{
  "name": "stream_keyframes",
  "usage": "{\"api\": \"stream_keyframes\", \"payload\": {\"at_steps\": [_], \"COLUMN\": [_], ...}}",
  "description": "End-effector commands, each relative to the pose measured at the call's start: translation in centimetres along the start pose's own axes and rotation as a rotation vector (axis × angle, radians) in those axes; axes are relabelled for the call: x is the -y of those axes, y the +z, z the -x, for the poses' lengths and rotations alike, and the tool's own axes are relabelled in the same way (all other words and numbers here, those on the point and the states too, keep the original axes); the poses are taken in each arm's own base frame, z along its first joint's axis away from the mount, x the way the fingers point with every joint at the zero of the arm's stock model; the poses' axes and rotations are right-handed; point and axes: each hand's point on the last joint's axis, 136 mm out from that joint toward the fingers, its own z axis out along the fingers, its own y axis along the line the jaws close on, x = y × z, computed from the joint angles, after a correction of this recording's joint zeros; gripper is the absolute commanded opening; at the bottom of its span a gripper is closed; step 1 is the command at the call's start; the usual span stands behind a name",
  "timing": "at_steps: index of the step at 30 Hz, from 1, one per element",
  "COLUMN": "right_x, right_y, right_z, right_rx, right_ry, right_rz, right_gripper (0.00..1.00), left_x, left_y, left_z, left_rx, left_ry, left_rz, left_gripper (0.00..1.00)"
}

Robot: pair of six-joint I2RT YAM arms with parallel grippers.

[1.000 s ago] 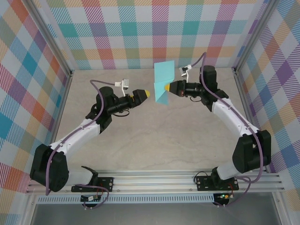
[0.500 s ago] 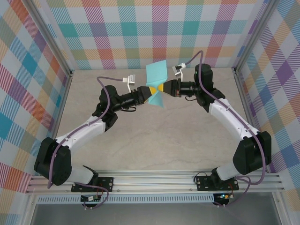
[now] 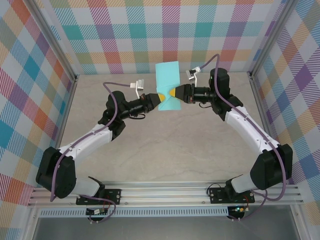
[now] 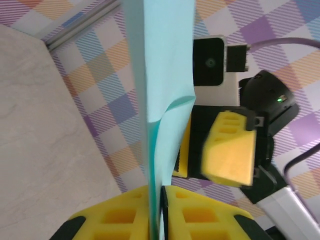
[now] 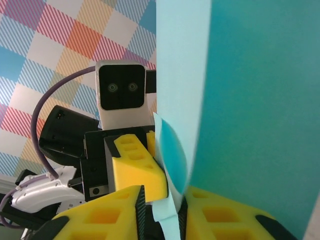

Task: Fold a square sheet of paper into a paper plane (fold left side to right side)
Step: Turn over the paper at the center of the table.

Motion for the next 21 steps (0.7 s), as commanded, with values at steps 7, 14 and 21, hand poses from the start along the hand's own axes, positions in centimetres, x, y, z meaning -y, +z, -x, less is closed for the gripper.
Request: {"api": "stream_keyframes", "payload": {"at_steps": [7,14,21], "right_x": [8.6,14.8,16.8], "right_y": [-8.0,-15.6,-17.2], "right_z": [-0.9,-3.5,-5.3], "right_rx": [0.088,0.209,0.196], "right_ry": [0.015,0.166,0.208], "right_rz": [-0.709,-1.029,-1.128], "right_gripper": [0.65,1.00,1.00], "left_x": [-4.9,-10.9,-14.2], "left_y": [-4.0,-7.8,-7.8], "left_z": [-2.8,-5.9,-6.5], "left_rx": [-0.096,-0.308,-0.389], "left_ry": [0.297,0.547,0.658], "left_rz": [0.490,1.073,1.518], "left_gripper": [0.06,0.00,0.00]}}
